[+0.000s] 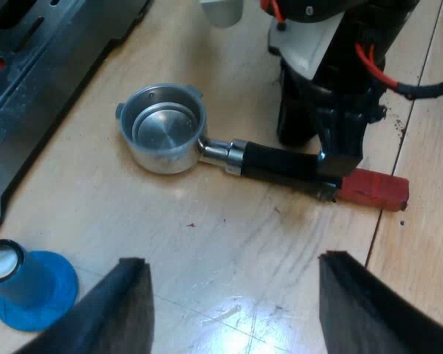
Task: Put the handle in the coffee machine
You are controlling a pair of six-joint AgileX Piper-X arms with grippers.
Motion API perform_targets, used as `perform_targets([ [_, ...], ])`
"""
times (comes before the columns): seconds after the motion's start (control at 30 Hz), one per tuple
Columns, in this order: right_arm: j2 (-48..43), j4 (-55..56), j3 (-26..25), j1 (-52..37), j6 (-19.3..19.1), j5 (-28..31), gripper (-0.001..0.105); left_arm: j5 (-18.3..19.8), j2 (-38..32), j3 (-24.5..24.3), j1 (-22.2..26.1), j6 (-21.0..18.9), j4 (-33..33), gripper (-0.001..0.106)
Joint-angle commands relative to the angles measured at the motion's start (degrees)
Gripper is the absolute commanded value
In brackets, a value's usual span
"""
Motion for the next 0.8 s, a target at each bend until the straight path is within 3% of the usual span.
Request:
perform_targets([
  [0.03,3.6,-5.8,1.0,0.4,0.8,-7.1,0.0,0.4,0.2,-0.1,-0.3,-0.6,-0.6,0.053],
  [0.63,8.3,-23.4,0.9,0.4,13.2,-10.3,0.0,0.4,0.2,-0.1,-0.3,-0.6,-0.6,0.053],
  [0.8,8.8,-31.1,0.8,0.4,13.4,-8.0,0.0,0.3,0.2,-0.1,-0.3,-0.6,-0.6,0.053],
])
